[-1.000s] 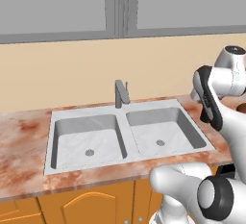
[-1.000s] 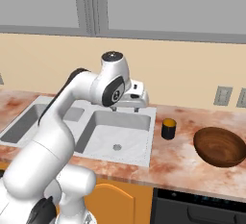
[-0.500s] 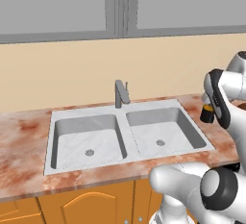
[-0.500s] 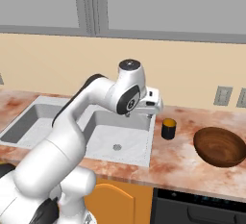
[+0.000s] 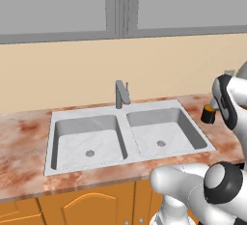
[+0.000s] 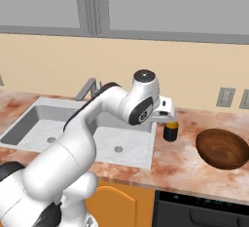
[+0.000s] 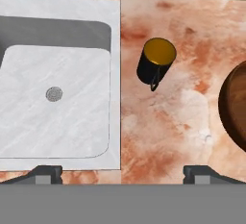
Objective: Pick the mug and place it in the sink. Pick the bowl and place it in the open cabinet and then close the cabinet.
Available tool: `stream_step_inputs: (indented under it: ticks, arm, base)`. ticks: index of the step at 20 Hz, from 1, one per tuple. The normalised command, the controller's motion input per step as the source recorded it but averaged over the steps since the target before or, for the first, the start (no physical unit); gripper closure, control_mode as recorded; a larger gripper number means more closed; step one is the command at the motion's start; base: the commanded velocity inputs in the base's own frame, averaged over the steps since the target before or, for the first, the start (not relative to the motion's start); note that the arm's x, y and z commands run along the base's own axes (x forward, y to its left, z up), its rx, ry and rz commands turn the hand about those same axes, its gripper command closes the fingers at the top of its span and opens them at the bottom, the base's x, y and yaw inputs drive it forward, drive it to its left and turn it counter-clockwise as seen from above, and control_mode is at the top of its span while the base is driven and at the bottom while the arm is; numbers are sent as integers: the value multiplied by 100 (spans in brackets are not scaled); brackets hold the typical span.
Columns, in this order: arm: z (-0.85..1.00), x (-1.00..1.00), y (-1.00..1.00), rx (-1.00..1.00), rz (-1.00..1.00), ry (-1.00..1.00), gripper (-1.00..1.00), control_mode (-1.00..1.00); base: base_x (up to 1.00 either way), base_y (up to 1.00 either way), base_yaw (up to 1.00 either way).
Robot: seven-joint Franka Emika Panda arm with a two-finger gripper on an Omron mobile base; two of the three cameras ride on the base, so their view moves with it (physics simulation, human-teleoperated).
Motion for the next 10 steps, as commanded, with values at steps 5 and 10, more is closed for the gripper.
stream_step_inputs:
  ticks: [5, 10]
  arm:
    - [-20, 0, -17, 0, 0, 0, -100, -100]
    - [-19, 0, -4, 0, 0, 0, -100, -100]
  base:
    - [0, 0, 0]
    - [0, 0, 0]
